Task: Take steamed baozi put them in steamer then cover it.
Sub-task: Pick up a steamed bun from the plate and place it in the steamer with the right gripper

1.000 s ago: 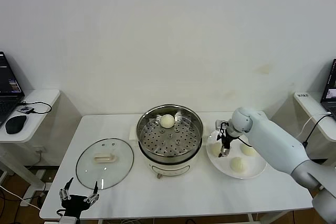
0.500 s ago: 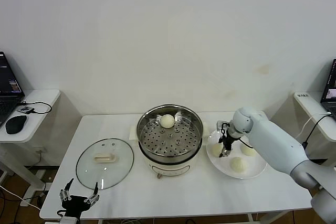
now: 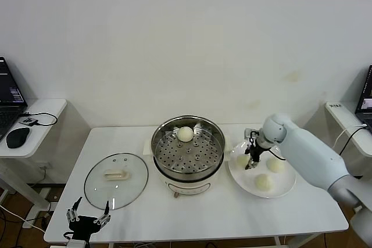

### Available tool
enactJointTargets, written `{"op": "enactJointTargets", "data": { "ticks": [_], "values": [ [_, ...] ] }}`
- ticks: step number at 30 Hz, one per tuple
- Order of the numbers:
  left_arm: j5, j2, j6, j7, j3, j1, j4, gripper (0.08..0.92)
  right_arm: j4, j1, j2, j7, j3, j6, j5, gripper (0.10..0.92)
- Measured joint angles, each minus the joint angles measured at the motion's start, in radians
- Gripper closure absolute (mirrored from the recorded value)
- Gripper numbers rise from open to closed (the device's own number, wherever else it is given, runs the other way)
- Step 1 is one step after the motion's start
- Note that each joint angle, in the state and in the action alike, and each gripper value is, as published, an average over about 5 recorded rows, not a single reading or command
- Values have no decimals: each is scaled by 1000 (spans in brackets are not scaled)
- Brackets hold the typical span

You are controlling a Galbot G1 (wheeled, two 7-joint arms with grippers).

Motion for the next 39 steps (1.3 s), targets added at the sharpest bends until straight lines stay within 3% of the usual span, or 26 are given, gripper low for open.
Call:
{"op": "enactJointTargets", "data": {
  "ticks": [15, 26, 39],
  "values": [
    [0, -2, 0, -1, 5, 3, -17, 177, 159, 300, -33, -64, -171, -77, 223, 398],
    [-6, 3, -3, -4, -11, 8, -38, 177, 165, 446, 128, -71, -306, -148, 370, 397],
    [-15, 3, -4, -6, -19, -4, -41, 177, 55, 474, 349, -71, -414, -162, 396, 398]
  ]
}}
